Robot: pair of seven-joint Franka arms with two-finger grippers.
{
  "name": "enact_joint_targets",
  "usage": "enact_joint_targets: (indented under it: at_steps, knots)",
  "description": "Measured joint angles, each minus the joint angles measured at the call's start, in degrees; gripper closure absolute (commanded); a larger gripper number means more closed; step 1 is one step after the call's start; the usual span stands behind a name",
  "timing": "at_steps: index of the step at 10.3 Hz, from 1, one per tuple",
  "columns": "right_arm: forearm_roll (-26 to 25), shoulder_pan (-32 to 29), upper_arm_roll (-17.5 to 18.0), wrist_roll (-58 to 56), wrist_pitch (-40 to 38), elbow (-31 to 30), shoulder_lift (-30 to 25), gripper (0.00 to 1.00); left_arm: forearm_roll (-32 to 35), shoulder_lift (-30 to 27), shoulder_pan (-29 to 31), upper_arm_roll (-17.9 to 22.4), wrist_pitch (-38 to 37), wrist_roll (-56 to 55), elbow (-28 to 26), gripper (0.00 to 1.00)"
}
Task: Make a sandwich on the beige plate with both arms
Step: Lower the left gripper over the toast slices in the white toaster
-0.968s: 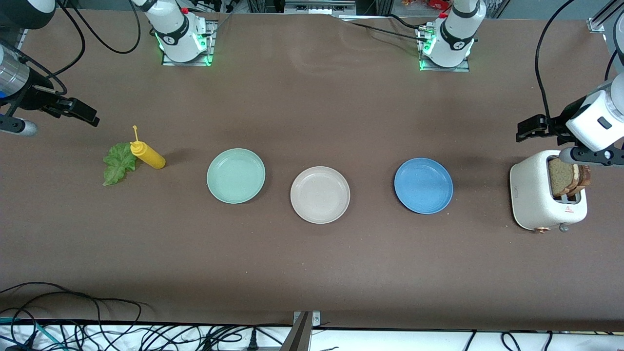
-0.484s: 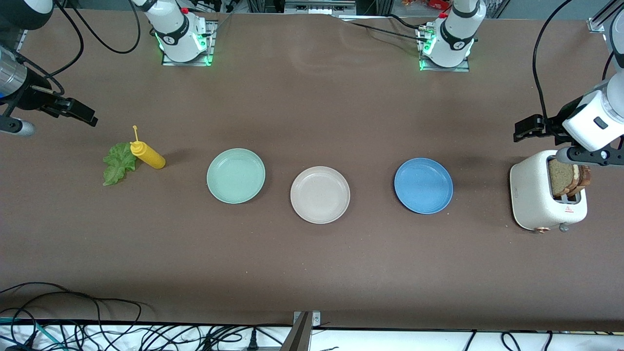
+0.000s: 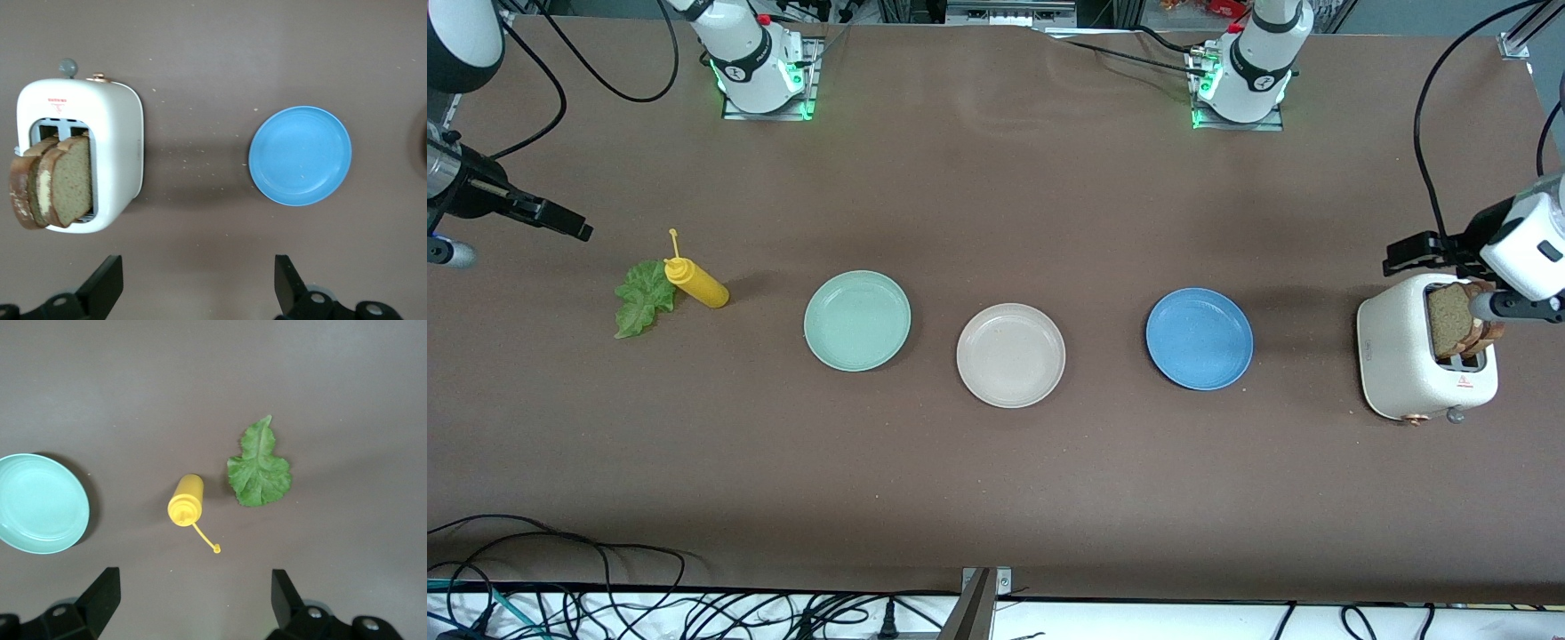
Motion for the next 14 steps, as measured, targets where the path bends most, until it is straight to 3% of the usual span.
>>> enact_joint_targets:
  at_steps: [6,14]
  knots:
    - [0.0,0.0,-0.3,-0.1,0.1,0.0,0.7,0.00,2.5,7.4,6.6,0.2,8.0,3.5,-0.2,0.00]
    - [-0.1,0.0,-0.3,-0.1,0.7,-0.2,0.7,0.00,2.6,11.4,9.4,0.2,11.6,11.5,-0.2,0.00]
